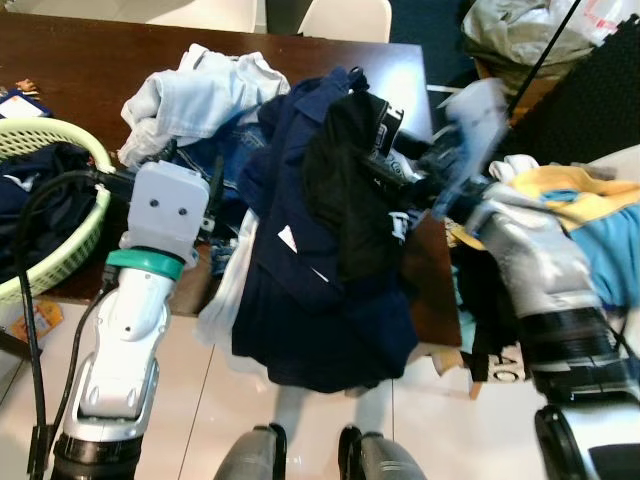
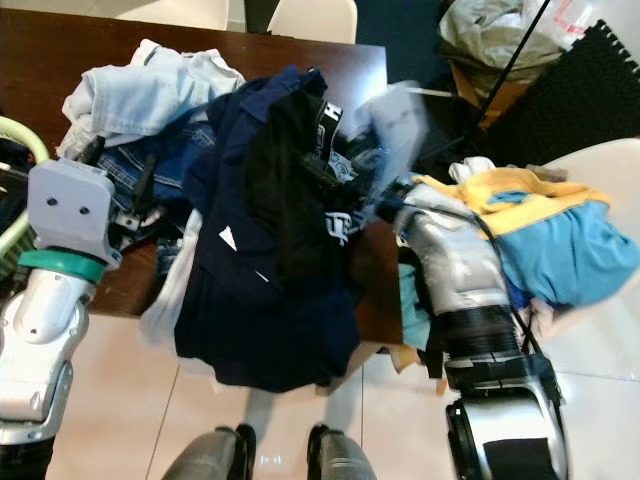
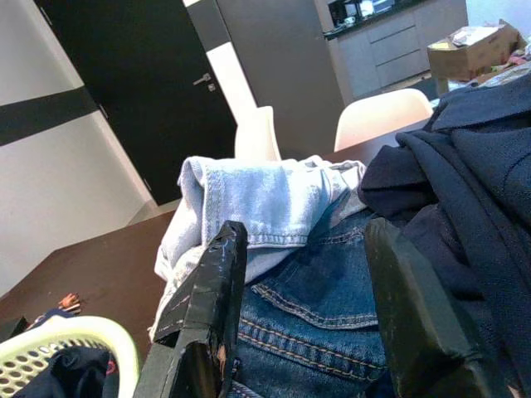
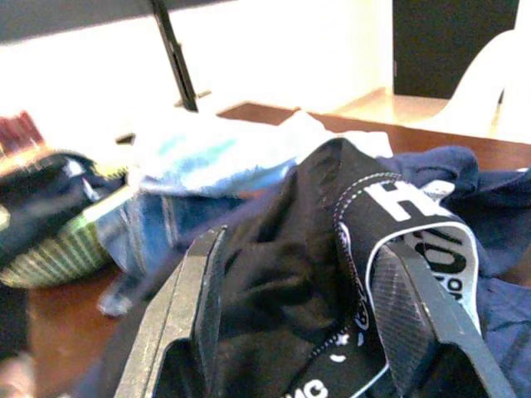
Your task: Hang hanger
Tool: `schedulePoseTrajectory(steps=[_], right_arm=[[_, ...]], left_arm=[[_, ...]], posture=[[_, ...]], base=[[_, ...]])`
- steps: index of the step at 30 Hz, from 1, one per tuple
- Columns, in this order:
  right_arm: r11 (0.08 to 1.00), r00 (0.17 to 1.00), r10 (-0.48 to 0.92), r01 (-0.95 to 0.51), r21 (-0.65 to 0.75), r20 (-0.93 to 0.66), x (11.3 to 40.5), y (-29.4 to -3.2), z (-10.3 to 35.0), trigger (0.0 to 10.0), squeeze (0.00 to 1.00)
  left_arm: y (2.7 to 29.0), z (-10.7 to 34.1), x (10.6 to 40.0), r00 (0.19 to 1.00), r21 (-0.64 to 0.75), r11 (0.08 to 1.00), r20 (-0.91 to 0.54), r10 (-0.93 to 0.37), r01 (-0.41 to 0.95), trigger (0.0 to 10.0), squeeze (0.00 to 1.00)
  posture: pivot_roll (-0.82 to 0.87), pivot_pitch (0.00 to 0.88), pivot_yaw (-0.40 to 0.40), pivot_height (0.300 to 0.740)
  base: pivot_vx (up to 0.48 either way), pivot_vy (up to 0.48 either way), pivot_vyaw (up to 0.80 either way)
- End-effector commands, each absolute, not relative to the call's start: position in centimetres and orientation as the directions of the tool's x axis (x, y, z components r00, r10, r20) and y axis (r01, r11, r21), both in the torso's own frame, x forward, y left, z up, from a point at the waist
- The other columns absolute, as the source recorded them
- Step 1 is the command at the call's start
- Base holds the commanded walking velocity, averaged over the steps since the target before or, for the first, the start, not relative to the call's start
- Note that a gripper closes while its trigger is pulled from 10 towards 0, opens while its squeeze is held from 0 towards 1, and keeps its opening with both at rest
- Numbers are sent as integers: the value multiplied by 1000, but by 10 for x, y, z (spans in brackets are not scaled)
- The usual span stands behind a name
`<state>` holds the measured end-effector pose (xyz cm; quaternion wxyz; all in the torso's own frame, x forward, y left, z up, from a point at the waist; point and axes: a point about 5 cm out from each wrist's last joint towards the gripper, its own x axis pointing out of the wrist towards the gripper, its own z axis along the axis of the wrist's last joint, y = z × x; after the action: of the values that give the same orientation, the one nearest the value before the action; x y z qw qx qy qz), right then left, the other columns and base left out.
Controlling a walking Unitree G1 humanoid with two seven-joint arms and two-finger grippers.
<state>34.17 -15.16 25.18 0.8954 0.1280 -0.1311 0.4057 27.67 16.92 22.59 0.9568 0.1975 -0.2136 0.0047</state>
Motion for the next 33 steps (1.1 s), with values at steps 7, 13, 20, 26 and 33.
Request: schedulePoseTrajectory(steps=[7, 13, 20, 26, 33], right_arm=[[448, 564, 503, -818, 361, 654, 315, -183, 269, 10000, 0], [589, 635, 238, -696, 410, 735, 311, -205, 281, 10000, 0], [588, 553, 593, -794, 154, 586, 278, -180, 263, 10000, 0], [653, 611, 741, -751, -91, 277, 280, -197, 255, 10000, 0], [848, 713, 403, -527, 59, 574, 300, -221, 288, 10000, 0]], left_arm=[[171, 224, 273, 921, 381, 921, 382, -75, -83, 10000, 0], [168, 227, 273, 921, 378, 922, 382, -79, -78, 10000, 0], [168, 228, 274, 923, 365, 928, 378, -76, -74, 10000, 0], [166, 230, 278, 920, 367, 928, 383, -86, -66, 10000, 0], [161, 232, 280, 918, 356, 933, 388, -87, -62, 10000, 0]], posture=[[46, 149, 39, 740], [55, 146, 47, 740], [51, 140, 58, 740], [33, 127, 51, 740], [36, 119, 48, 740]], base=[[0, 0, 0], [0, 0, 0], [0, 0, 0], [0, 0, 0], [0, 0, 0]])
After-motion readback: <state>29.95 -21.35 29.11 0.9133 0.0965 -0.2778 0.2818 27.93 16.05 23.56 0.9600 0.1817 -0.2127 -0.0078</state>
